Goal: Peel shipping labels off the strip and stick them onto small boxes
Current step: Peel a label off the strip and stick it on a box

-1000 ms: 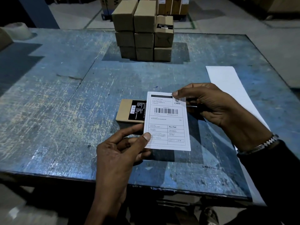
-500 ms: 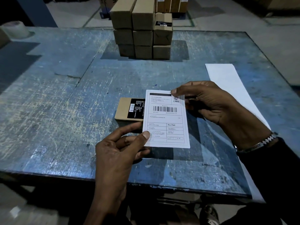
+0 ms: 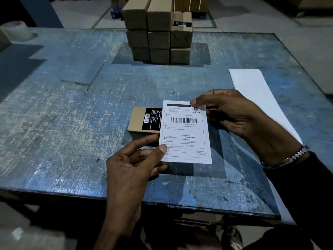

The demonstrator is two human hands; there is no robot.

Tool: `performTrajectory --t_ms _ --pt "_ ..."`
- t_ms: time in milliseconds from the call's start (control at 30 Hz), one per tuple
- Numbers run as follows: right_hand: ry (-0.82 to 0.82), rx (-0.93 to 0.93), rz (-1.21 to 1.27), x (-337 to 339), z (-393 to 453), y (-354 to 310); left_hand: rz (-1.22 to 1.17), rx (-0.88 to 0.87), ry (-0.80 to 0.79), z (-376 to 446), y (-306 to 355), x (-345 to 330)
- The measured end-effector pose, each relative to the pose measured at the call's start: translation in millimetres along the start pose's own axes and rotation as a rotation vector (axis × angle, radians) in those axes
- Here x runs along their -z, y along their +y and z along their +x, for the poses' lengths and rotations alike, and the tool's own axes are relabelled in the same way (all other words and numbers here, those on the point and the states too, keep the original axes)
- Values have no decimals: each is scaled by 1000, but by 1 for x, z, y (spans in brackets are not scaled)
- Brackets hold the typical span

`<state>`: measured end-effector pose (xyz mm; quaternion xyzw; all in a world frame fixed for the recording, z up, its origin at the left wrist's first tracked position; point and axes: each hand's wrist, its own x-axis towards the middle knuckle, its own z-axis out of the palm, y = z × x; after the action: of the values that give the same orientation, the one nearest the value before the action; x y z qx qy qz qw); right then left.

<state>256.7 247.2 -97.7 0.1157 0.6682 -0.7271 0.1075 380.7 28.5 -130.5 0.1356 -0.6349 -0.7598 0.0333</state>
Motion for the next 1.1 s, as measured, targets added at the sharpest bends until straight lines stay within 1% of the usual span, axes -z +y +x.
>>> performTrajectory --t_ms 300,600,733,800,900,933,1000,1033,1067,1100 --pt "32 -32 -58 0 4 4 -17 -15 -4 -1 0 -2" --pt "-11 -123 -18 1 6 2 15 -50 7 -1 -7 -4" --pt "21 -118 2 0 5 3 28 -39 3 0 -7 -3" --pt "52 -75 -53 -2 3 5 35 -20 2 0 -5 -2" --pt "127 61 -59 2 4 7 30 -6 13 -1 -4 -2" --pt "179 167 -81 4 4 7 26 -8 15 -1 -4 -2" --pt "312 518 -308 6 -2 3 26 -8 18 -2 -4 -3" --pt "350 702 -439 4 -8 1 26 -3 21 -2 -4 -3" --pt "349 858 -546 -2 -16 0 23 10 25 -2 -3 -3" --pt "311 978 -625 -8 -23 0 19 24 29 -2 -2 -3"
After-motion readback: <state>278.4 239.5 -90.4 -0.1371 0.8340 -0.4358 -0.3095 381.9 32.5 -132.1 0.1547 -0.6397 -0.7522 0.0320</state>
